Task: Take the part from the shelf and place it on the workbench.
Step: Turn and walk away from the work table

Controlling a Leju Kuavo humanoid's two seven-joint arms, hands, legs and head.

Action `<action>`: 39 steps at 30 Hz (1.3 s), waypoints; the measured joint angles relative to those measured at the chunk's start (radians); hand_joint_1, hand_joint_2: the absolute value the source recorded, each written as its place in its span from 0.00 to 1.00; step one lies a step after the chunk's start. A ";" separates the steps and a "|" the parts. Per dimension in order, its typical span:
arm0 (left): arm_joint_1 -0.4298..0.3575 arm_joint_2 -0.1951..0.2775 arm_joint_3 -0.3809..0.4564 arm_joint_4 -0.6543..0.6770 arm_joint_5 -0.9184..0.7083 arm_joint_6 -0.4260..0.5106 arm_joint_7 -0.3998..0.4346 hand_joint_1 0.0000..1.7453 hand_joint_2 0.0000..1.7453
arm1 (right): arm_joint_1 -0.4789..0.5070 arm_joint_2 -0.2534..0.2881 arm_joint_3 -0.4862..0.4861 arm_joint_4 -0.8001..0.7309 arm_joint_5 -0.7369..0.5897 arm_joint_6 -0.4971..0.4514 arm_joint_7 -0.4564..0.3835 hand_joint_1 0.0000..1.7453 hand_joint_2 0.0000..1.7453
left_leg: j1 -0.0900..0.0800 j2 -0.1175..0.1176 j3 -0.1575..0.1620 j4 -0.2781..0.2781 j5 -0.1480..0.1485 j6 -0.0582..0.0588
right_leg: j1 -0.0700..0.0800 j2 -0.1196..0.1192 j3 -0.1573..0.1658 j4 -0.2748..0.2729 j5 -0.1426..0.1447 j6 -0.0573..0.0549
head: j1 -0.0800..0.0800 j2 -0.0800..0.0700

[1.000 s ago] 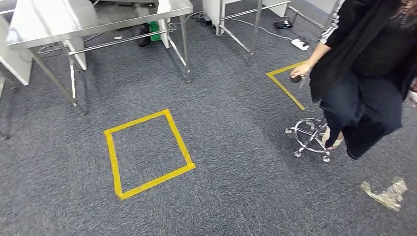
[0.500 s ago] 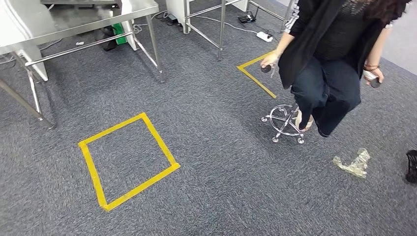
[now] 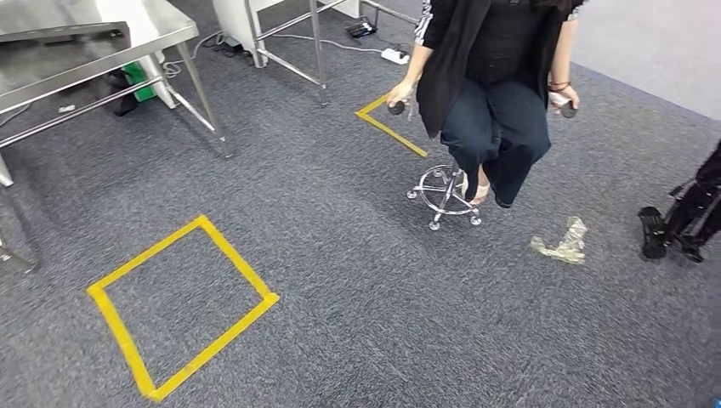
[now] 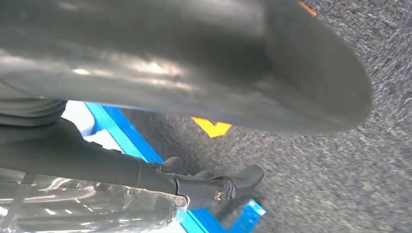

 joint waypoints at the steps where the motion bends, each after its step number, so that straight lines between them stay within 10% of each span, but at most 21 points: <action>1: 0.001 0.001 -0.001 0.000 0.003 -0.002 0.002 0.00 0.00 | -0.002 0.000 -0.002 0.000 -0.002 0.000 -0.001 0.00 0.00 | 0.004 -0.021 0.028 -0.064 0.025 -0.001 | 0.002 0.012 -0.003 0.006 -0.002 0.004 | 0.000 0.000; 5: 0.003 0.004 -0.006 -0.001 0.018 -0.005 0.008 0.00 0.00 | -0.003 0.001 -0.012 -0.001 -0.010 -0.001 -0.006 0.00 0.00 | -0.002 -0.032 0.054 -0.136 0.044 0.016 | 0.003 0.050 -0.028 0.011 0.003 0.034 | 0.001 0.000; 8: 0.004 0.004 -0.009 -0.001 0.027 -0.011 0.008 0.00 0.00 | -0.001 0.000 -0.017 -0.001 -0.014 -0.003 -0.007 0.00 0.00 | -0.004 0.004 0.057 -0.146 0.055 0.041 | 0.005 -0.001 -0.065 0.076 -0.030 0.038 | 0.005 0.000; 12: 0.010 0.006 -0.018 -0.002 0.034 -0.015 0.011 0.00 0.00 | -0.001 0.001 -0.020 -0.001 -0.011 -0.004 -0.006 0.00 0.00 | -0.012 0.059 0.051 -0.146 0.055 0.048 | 0.006 -0.053 -0.172 0.302 -0.122 0.032 | 0.009 0.000; 16: 0.009 0.005 -0.024 -0.002 0.038 -0.020 0.012 0.00 0.00 | 0.005 -0.002 -0.022 -0.001 -0.013 -0.005 -0.003 0.00 0.00 | -0.016 0.103 0.055 -0.144 0.052 0.043 | 0.009 -0.108 -0.057 0.105 -0.051 0.054 | 0.011 0.000; 18: 0.009 0.005 -0.026 -0.002 0.041 -0.021 0.012 0.00 0.00 | 0.003 -0.002 -0.023 -0.001 -0.014 -0.005 -0.003 0.00 0.00 | -0.022 0.122 0.062 -0.144 0.046 0.033 | 0.015 -0.144 -0.013 0.021 -0.024 0.046 | 0.009 0.000; 21: 0.007 0.004 -0.030 -0.002 0.048 -0.020 0.013 0.00 0.00 | 0.005 -0.003 -0.023 -0.001 -0.014 -0.005 -0.006 0.00 0.00 | -0.021 0.147 0.072 -0.147 0.040 0.018 | 0.013 -0.120 -0.014 0.012 -0.015 0.026 | 0.006 0.000; 24: 0.007 0.004 -0.032 -0.002 0.052 -0.018 0.016 0.00 0.00 | 0.007 -0.005 -0.023 -0.001 -0.012 -0.005 -0.011 0.00 0.00 | -0.013 0.094 0.055 -0.096 -0.002 0.005 | -0.001 -0.093 -0.007 0.005 -0.004 0.007 | 0.003 0.000; 28: 0.012 0.003 -0.032 -0.001 0.057 -0.014 0.025 0.00 0.00 | 0.003 -0.002 -0.024 -0.001 -0.007 -0.005 -0.015 0.00 0.00 | -0.009 0.027 -0.046 0.119 -0.104 -0.002 | 0.004 -0.049 -0.013 0.006 0.000 -0.004 | -0.002 0.000; 31: 0.014 0.004 -0.032 -0.001 0.066 -0.012 0.025 0.00 0.00 | 0.005 -0.001 -0.024 -0.001 -0.006 -0.005 -0.016 0.00 0.00 | -0.001 0.014 -0.018 0.045 -0.030 -0.007 | 0.004 -0.009 -0.013 0.013 -0.001 -0.003 | -0.003 0.000; 35: 0.016 0.003 -0.033 0.000 0.078 -0.010 0.025 0.00 0.00 | 0.000 -0.001 -0.024 -0.001 -0.003 -0.007 -0.011 0.00 0.00 | 0.009 -0.063 0.048 -0.113 0.027 -0.003 | 0.008 0.036 -0.035 0.034 -0.004 0.018 | -0.002 0.000; 37: 0.017 0.002 -0.034 0.000 0.083 -0.010 0.025 0.00 0.00 | 0.004 -0.002 -0.024 -0.001 -0.004 -0.008 -0.007 0.00 0.00 | 0.003 -0.042 0.048 -0.118 0.031 0.012 | 0.004 0.054 -0.048 0.033 0.002 0.033 | -0.001 0.000; 39: 0.017 0.001 -0.036 0.000 0.084 -0.010 0.025 0.00 0.00 | 0.007 -0.002 -0.024 -0.001 -0.006 -0.008 -0.004 0.00 0.00 | 0.001 -0.017 0.051 -0.126 0.038 0.030 | 0.005 0.022 -0.069 0.062 -0.011 0.039 | 0.002 0.000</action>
